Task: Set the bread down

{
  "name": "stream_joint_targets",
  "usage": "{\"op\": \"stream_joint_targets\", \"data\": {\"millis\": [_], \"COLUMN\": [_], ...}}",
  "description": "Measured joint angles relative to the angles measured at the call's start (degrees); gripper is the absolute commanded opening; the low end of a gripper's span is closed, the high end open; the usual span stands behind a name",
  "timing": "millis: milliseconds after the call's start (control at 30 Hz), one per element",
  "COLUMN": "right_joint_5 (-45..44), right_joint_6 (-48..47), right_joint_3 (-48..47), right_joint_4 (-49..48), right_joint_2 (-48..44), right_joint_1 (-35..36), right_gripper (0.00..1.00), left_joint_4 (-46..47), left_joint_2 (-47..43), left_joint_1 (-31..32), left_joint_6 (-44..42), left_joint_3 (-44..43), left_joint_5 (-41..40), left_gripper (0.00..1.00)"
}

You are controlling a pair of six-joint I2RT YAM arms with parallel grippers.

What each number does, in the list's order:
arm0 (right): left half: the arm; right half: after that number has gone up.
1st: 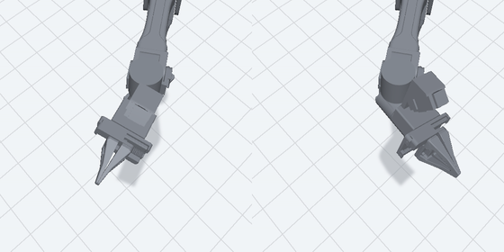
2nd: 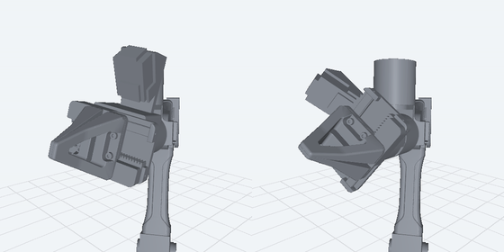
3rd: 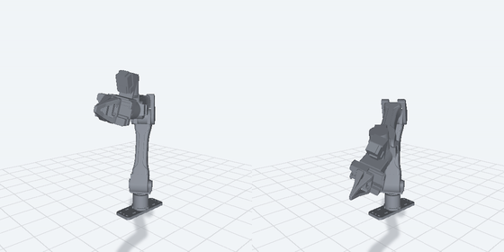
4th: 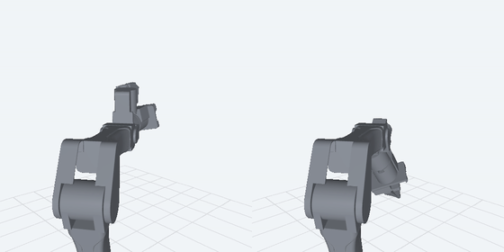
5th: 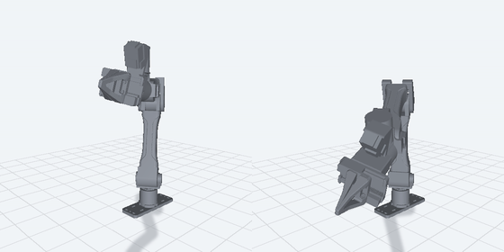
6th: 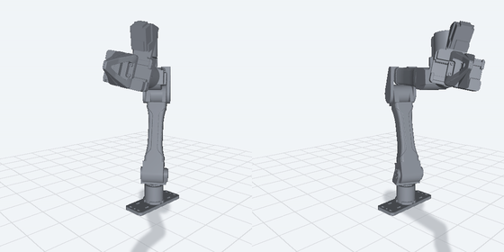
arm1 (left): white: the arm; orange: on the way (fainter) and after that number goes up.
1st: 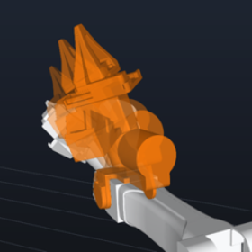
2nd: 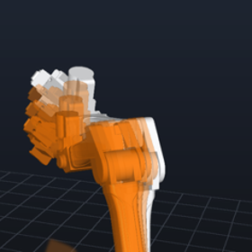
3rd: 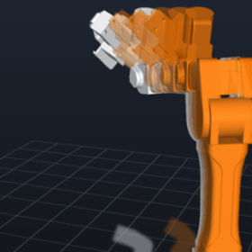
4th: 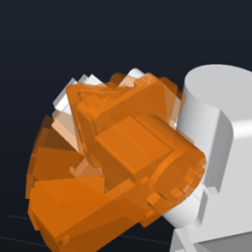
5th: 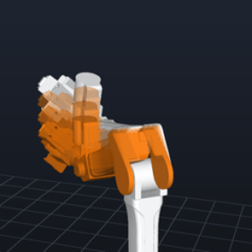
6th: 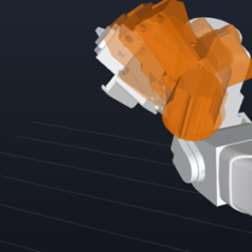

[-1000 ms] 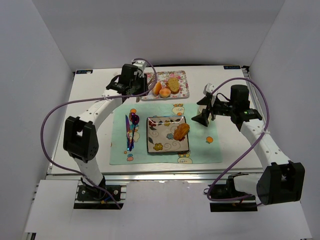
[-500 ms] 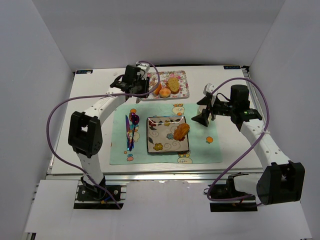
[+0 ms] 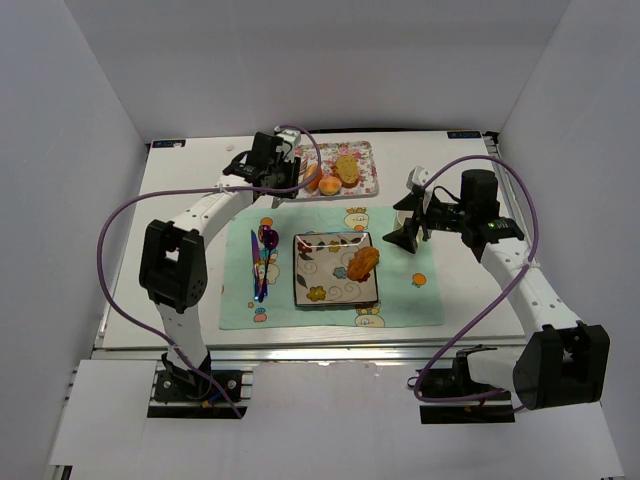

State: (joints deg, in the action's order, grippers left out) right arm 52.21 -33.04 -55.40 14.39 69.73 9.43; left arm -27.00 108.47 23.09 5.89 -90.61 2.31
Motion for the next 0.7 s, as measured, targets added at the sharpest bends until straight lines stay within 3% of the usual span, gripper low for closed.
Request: {"op": "stream_joint_targets", "data": {"millis": [567,633,700], "right_joint_5": [0.5,0.5,0.5], "right_joint_6": [0.1,0.1,0.2], "right_joint_3": [0.0,0.0,0.0], "right_joint_4": [0.0,0.0,0.0], "right_joint_2": [0.0,0.0,0.0], "right_joint_1": [0.0,0.0,0.0], "right_gripper": [0.89,0.89,0.89], "left_joint_4": [-0.5,-0.7,-1.1], "left_joint_2": [1.5,2.0,2.5], "left_joint_1": [0.0,0.0,0.0], "left_joint_6": [0.0,0.0,0.0], "left_joint_3": [-0.2,-0.2,-0.2], "left_joint_5": [0.0,0.0,0.1], "left_gripper": [0.50,0.46,0.36]}}
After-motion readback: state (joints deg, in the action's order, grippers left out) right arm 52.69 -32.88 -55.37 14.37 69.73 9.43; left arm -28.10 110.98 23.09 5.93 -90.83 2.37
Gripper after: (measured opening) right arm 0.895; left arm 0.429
